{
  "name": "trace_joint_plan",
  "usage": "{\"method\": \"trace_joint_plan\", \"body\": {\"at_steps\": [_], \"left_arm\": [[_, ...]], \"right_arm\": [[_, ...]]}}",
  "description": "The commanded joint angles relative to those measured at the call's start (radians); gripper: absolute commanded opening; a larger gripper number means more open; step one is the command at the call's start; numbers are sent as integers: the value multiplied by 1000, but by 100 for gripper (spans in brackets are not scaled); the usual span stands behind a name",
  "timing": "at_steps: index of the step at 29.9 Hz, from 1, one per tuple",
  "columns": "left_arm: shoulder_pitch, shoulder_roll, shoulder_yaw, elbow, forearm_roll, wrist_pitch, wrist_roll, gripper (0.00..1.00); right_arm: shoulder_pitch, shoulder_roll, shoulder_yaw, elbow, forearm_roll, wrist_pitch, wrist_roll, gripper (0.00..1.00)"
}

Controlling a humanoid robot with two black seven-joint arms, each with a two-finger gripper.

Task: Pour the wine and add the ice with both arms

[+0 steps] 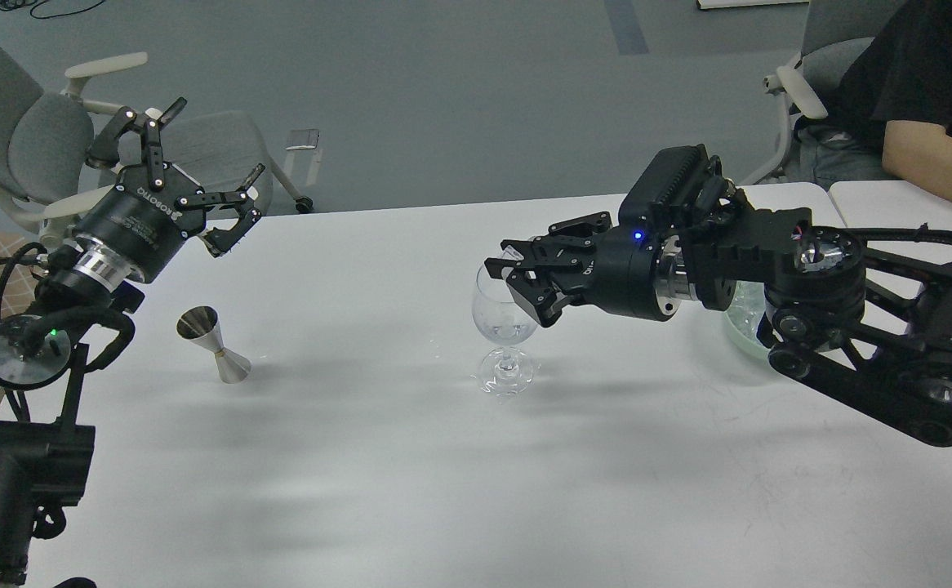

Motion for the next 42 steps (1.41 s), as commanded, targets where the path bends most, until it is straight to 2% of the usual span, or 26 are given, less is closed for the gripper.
{"method": "trace_joint_plan", "body": {"at_steps": [1,7,8,9,11,13,17,23,26,28,31,32,34,35,36,38,39,40,42], "left_arm": [[0,0,0,0,0,0,0,98],[0,2,0,0,0,0,0,98],[0,2,0,0,0,3,0,98],[0,2,0,0,0,5,0,98],[-3,3,-2,0,-2,8,0,98],[-5,3,-2,0,-3,9,-2,98],[-22,8,-2,12,-12,11,-3,98],[-62,15,-2,37,-6,40,-6,98],[-103,20,2,92,-2,43,-6,98],[-132,20,0,162,-2,38,-6,98],[-158,20,0,216,-2,37,-9,98],[-158,20,0,216,-2,37,-9,98],[-161,18,2,227,0,31,-35,98],[-161,18,2,229,0,29,-46,98],[-161,14,2,230,0,28,-73,98],[-160,11,3,230,0,25,-101,98],[-160,5,6,230,0,14,-132,98],[-160,2,9,232,0,8,-150,98],[-160,3,32,241,-2,-12,-214,98]], "right_arm": [[1,0,0,1,0,0,-2,46],[3,0,0,3,2,0,-1,51],[3,2,1,1,2,-2,-2,55],[3,2,4,3,3,-2,-2,60],[4,16,36,0,17,-3,-4,95],[1,25,79,-3,22,-6,-2,99],[4,85,231,-112,98,-5,-1,100],[124,177,365,-394,183,-6,1,100],[181,217,392,-537,279,-8,1,100],[236,247,396,-687,417,-9,2,100],[262,298,408,-810,625,-23,22,99],[262,298,408,-810,626,-23,22,99],[256,303,411,-841,755,-23,54,98],[253,304,412,-848,776,-25,70,98],[241,306,415,-865,816,-31,106,98],[227,309,420,-885,862,-40,135,98],[216,321,432,-914,934,-44,151,98],[210,329,437,-934,976,-43,156,98],[201,350,445,-998,1148,-29,159,98]]}}
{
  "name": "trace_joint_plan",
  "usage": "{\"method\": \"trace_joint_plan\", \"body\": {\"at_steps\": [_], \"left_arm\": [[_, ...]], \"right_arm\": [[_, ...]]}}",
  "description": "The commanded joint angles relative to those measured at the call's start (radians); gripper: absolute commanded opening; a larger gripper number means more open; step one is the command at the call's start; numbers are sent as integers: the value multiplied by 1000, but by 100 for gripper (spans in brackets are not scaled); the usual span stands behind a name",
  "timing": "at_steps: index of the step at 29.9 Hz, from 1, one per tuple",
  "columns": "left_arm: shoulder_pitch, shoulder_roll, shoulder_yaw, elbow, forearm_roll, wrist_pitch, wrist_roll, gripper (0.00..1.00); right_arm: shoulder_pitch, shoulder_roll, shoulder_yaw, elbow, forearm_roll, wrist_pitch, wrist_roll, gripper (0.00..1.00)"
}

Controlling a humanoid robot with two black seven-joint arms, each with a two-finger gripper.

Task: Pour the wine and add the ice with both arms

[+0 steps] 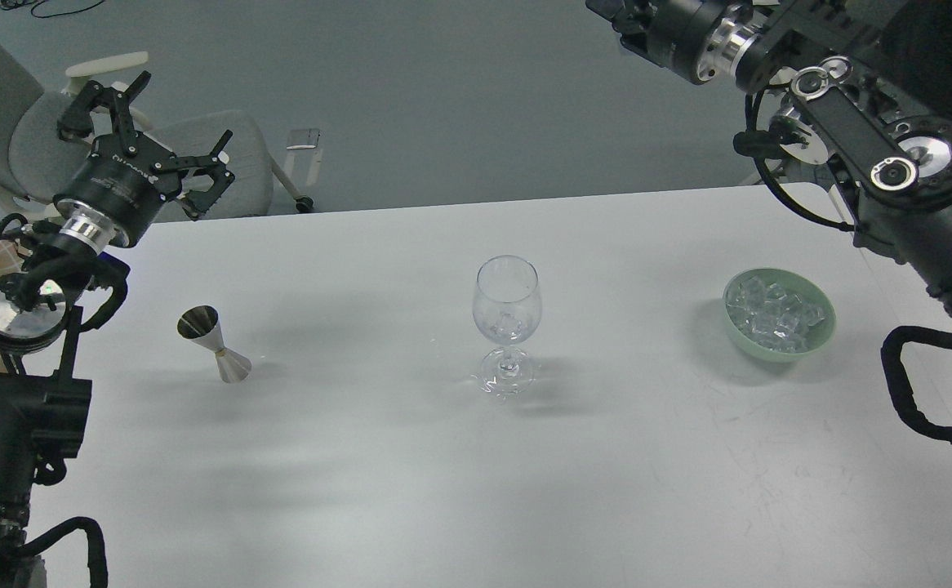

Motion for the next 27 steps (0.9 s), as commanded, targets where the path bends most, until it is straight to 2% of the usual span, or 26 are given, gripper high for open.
{"method": "trace_joint_plan", "body": {"at_steps": [1,2,4,5,7,10,14,17,22,24,26,27], "left_arm": [[0,-4,26,17,-1,-24,-96,98],[-1,-5,26,26,-3,-28,-123,98],[-1,-8,26,30,-1,-39,-148,98],[2,-11,29,33,0,-62,-168,98],[4,-14,30,34,0,-116,-180,98],[7,-14,35,34,23,-121,-200,98],[4,2,76,34,220,-121,-275,98],[2,3,83,33,339,-121,-309,98],[-21,-1,115,34,483,-107,-301,98],[-41,3,142,34,489,-56,-301,98],[-76,13,200,46,491,48,-297,98],[-84,19,214,51,491,71,-297,98]], "right_arm": [[-17,27,12,-89,242,11,14,98],[-18,38,9,-107,323,14,14,98],[-28,50,9,-116,388,15,12,99],[-44,61,11,-115,431,15,12,99],[-57,76,12,-107,450,15,12,100],[-58,98,12,-107,458,15,12,100],[-58,129,12,-106,459,14,12,100],[-58,135,14,-106,459,12,12,100],[-58,144,25,-109,461,3,12,100],[-58,144,32,-110,461,-2,14,100],[-58,152,48,-116,461,-5,14,100],[-58,153,49,-116,461,-5,14,100]]}}
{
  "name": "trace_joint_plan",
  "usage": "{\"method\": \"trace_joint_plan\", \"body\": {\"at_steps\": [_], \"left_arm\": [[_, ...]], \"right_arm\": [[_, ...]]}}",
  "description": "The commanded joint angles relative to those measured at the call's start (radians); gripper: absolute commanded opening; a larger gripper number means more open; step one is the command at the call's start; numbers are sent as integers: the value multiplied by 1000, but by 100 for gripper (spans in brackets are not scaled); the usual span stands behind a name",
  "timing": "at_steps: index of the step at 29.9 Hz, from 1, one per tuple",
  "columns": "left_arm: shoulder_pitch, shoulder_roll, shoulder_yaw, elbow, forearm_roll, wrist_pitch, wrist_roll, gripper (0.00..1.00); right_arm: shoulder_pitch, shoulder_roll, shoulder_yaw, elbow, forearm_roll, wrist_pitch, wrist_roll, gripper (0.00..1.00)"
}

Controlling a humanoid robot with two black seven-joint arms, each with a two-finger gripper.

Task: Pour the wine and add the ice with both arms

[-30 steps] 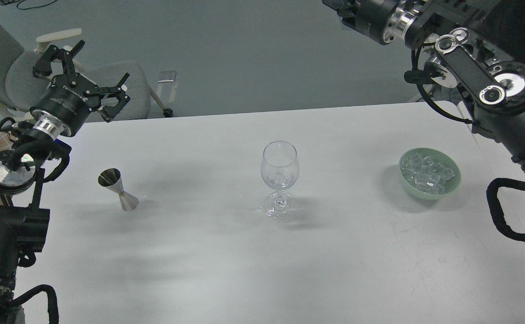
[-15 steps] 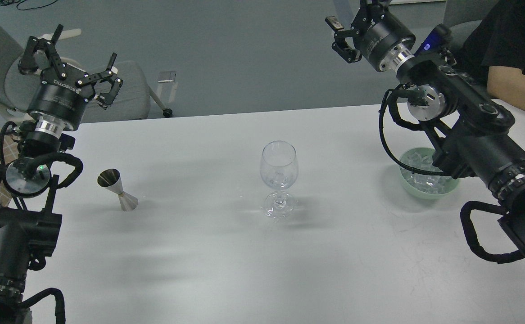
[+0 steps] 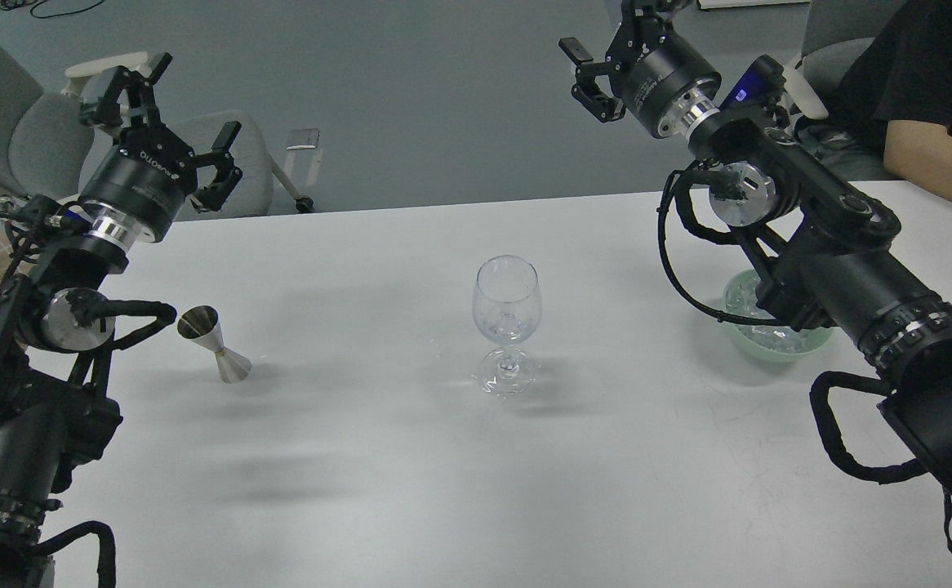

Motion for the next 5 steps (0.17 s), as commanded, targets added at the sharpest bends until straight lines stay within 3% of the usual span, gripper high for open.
{"method": "trace_joint_plan", "body": {"at_steps": [1,5], "left_arm": [[-51,32,91,16,4,134,2,98],[-82,43,123,28,3,162,2,98]], "right_arm": [[0,6,17,-3,0,-4,1,100],[0,6,36,-2,0,-14,1,100]]}}
